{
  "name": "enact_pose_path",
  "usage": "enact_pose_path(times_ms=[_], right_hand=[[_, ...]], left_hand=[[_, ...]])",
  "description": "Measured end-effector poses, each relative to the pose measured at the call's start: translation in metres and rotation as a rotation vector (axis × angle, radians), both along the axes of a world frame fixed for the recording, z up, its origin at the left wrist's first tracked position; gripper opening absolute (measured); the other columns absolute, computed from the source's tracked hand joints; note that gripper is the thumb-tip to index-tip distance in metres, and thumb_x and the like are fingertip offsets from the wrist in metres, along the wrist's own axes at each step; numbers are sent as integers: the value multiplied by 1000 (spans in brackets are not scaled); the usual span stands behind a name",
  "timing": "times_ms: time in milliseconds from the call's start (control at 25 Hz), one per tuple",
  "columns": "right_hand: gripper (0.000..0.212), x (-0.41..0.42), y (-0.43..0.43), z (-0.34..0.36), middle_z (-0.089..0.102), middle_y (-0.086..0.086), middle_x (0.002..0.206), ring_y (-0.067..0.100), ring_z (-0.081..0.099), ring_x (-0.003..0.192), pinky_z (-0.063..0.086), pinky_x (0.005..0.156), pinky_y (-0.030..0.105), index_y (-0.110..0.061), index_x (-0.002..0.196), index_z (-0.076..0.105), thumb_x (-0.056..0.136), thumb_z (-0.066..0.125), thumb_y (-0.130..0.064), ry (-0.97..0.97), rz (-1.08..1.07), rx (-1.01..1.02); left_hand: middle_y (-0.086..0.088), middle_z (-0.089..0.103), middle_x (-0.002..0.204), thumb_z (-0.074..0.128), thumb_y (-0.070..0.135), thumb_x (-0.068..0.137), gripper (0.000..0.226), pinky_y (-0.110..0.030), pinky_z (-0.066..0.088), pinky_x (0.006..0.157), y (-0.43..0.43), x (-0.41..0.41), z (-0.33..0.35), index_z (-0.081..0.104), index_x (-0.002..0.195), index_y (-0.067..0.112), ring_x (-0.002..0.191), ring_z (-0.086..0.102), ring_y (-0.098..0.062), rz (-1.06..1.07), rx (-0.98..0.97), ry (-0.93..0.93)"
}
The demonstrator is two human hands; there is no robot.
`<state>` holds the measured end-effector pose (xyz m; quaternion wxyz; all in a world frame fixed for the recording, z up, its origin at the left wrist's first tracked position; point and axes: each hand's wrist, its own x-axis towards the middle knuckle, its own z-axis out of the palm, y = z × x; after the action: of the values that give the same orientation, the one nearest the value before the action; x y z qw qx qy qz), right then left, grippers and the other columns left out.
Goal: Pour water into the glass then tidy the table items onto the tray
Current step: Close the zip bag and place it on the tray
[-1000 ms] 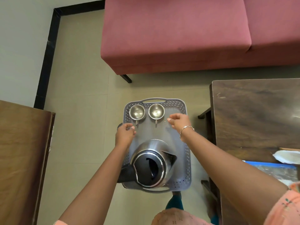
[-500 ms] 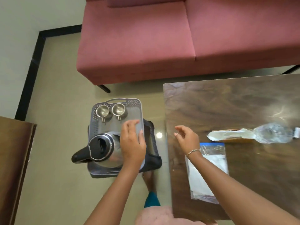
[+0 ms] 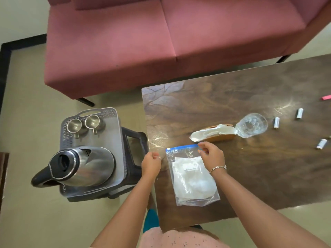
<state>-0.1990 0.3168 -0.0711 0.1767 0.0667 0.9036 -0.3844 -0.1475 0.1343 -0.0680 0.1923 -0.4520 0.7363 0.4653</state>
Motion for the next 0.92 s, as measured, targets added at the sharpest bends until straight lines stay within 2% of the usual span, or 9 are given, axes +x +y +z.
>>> enact_pose_path(times_ms=[200,320,400,520,600,680,760,840,920], right_hand=[[37,9,21,-30,58,8,127,25,54,115,42,98,33,-10,123,56,86,58,-9,-174,210,171],[40,12,25,-39,51,5,135,24,47,123,37,103,32,-13,128,51,88,56,-12,-217,284,216],[41,13,24,-42,50,4,136,24,47,124,36,103,32,-14,129,49,89,57,-14,-219,320,230],[42,14,24,-47,48,3,138,24,46,124,35,104,32,-14,130,47,89,56,-15,-227,361,245],[44,13,25,-50,46,3,140,23,43,127,34,105,31,-14,132,45,90,55,-17,-227,391,250],[45,14,27,-50,45,2,141,21,41,129,32,106,31,-14,134,43,90,55,-18,-212,404,245],[45,15,28,-46,45,2,140,19,41,129,31,107,30,-14,133,44,90,56,-19,-186,405,227],[45,17,29,-40,46,2,140,18,42,129,30,107,29,-14,133,44,89,56,-19,-167,403,213],[46,17,30,-35,45,2,140,18,41,129,30,107,29,-14,133,44,89,57,-19,-157,404,215]], left_hand=[[-10,57,102,49,5,89,11,-28,40,71,20,-15,-32,56,96,10,87,49,-20,122,81,-53],[-7,52,81,54,6,88,17,-25,36,56,27,-26,-47,58,104,3,69,45,-17,277,148,-108],[-9,53,80,65,9,81,26,-28,38,63,27,-31,-55,57,104,-1,68,46,-20,376,201,-158],[-14,58,100,74,15,74,42,-39,41,79,30,-36,-69,54,106,-3,91,53,-28,449,233,-216],[-12,61,97,71,12,76,29,-36,42,76,34,-37,-73,61,101,-1,87,53,-26,484,231,-199],[-9,61,86,65,6,78,7,-29,40,66,36,-32,-70,70,82,8,73,50,-21,467,219,-138],[-4,58,73,64,7,79,16,-23,37,53,38,-25,-69,68,66,15,61,44,-16,387,193,-104],[-2,55,68,64,8,82,15,-23,37,51,41,-20,-61,63,68,13,58,42,-14,348,160,-85],[-4,56,76,64,8,83,5,-27,45,58,44,-21,-57,60,80,9,67,48,-16,348,92,-54]])
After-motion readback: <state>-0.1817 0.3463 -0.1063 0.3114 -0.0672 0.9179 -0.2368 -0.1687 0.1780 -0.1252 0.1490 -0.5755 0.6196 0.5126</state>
